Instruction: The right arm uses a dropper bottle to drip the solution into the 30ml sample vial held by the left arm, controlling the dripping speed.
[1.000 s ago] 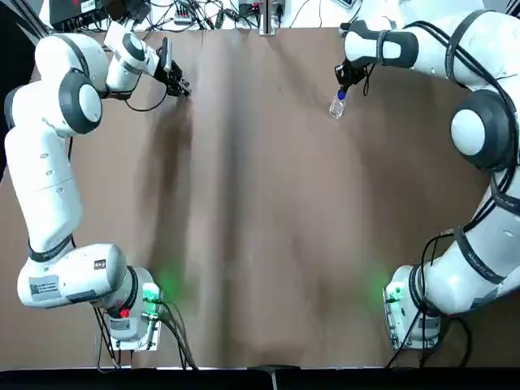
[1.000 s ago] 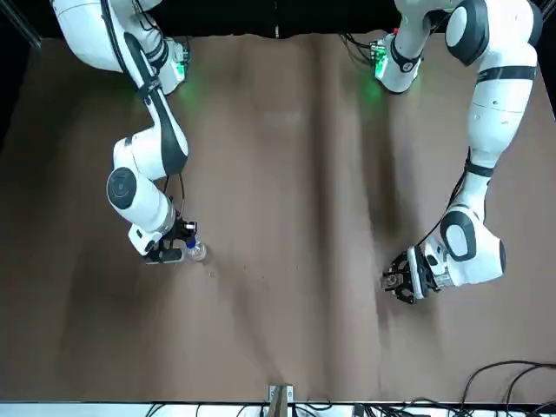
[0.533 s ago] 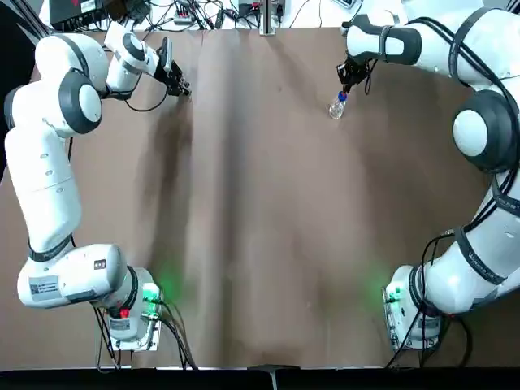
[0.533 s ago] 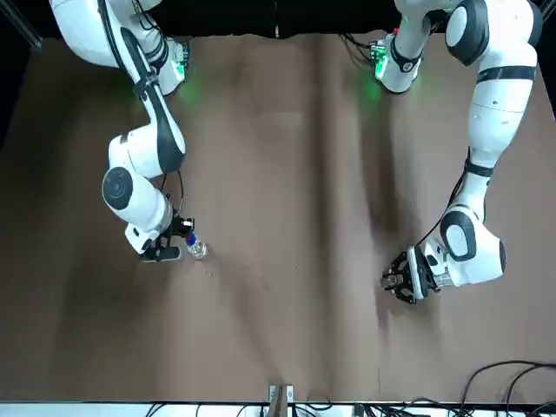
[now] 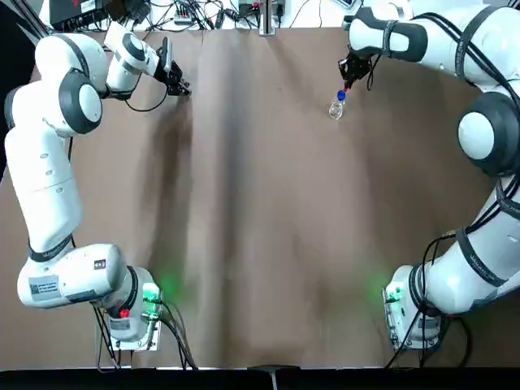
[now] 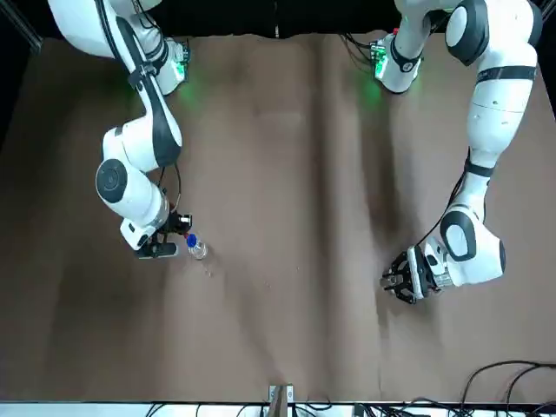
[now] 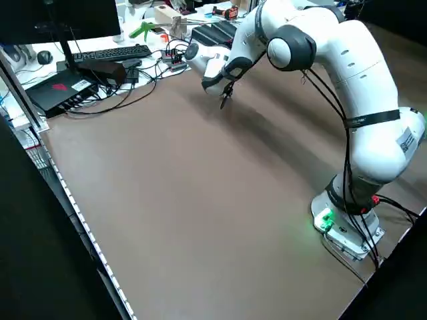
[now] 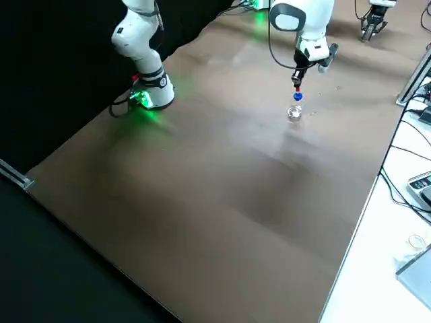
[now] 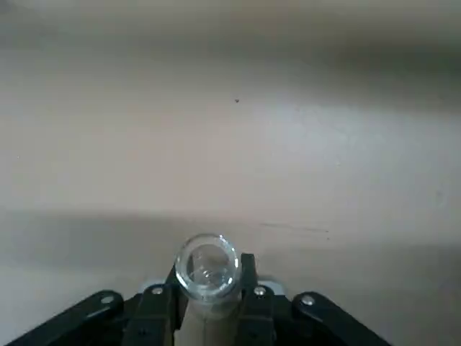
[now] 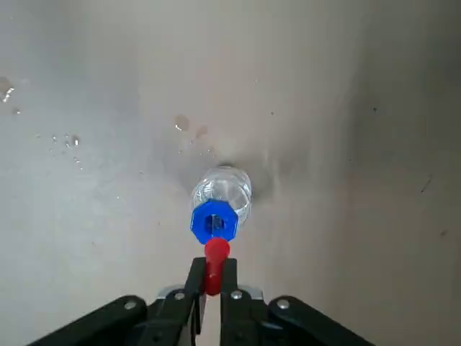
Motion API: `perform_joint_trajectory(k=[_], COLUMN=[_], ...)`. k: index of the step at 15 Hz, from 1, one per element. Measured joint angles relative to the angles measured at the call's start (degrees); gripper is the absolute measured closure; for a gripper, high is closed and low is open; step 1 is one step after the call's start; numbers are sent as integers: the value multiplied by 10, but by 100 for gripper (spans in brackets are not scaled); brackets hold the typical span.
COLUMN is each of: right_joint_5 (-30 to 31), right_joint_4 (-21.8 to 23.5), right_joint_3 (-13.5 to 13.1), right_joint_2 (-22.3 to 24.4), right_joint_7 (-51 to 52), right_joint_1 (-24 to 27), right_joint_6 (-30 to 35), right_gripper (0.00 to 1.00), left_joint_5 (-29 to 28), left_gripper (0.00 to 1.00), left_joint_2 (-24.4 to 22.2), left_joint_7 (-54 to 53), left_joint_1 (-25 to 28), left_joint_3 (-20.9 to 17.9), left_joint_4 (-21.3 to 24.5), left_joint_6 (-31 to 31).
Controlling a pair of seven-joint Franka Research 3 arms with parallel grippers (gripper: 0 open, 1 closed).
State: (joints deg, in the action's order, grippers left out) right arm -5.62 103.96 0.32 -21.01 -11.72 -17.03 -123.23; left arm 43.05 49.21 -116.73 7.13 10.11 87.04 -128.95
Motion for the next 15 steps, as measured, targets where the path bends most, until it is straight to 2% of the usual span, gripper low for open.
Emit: perform_joint_trajectory(k=[7,15], right_joint_5=[0,0], right_joint_4=[-25,-39], right_joint_3=[-3,-4], right_joint_2=[37,44], right_joint_7=[0,0], right_joint_1=[1,2], right_joint_6=[73,88], right_gripper=[87,87], left_joint_5=[0,-5], left_gripper=[68,68], left_joint_2=[-11,-56], left_joint_7=[5,113], left_joint_1=[-12,-102], left_joint_3=[18,16], left_joint_4=[-16,-16], left_joint_6=[0,-8])
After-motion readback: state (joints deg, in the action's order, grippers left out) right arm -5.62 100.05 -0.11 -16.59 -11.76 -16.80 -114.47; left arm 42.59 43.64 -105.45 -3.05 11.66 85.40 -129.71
